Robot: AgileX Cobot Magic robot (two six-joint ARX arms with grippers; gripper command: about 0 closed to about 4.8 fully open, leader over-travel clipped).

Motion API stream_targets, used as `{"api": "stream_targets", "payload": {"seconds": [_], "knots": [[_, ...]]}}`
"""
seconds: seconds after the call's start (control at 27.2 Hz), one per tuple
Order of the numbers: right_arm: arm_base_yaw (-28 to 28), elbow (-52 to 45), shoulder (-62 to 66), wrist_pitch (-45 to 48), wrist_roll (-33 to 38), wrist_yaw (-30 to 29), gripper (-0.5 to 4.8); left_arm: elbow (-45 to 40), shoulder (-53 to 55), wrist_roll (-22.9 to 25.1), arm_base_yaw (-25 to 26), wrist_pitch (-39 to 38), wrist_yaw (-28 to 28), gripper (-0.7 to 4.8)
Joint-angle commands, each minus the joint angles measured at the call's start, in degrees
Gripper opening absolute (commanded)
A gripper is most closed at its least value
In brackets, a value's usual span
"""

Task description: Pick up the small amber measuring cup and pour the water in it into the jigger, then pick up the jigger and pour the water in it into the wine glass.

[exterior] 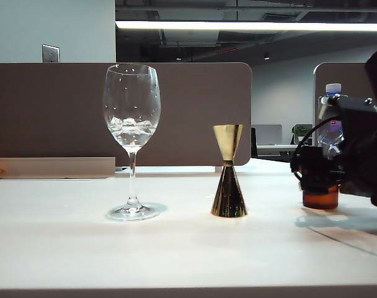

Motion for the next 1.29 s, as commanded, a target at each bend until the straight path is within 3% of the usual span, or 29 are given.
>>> {"api": "stream_targets", "payload": {"seconds": [0.04,0.74,0.81,1.03,1.14,1.29], "knots": [[-0.1,2.3,2.5,0.9,-0.2,0.3,3.37,0.2,0.0,0.1,0.0,-0.3,0.0,-0.02],[-2.5,8.9,8.7,0.9,-0.2,2.6,3.31,0.2,0.0,0.1,0.0,-0.3,0.0,-0.02],[-2.7,8.9,8.9,0.9,-0.1,2.5,3.05,0.2,0.0,0.1,0.0,-0.3,0.0,-0.02],[-2.7,8.9,8.9,0.9,-0.1,2.1,3.02,0.2,0.0,0.1,0.0,-0.3,0.0,-0.02],[-2.7,8.8,8.9,0.8,-0.1,2.0,2.46,0.2,0.0,0.1,0.0,-0.3,0.0,-0.02],[-2.7,8.8,8.9,0.8,-0.1,1.4,2.41,0.2,0.0,0.1,0.0,-0.3,0.0,-0.02]]}}
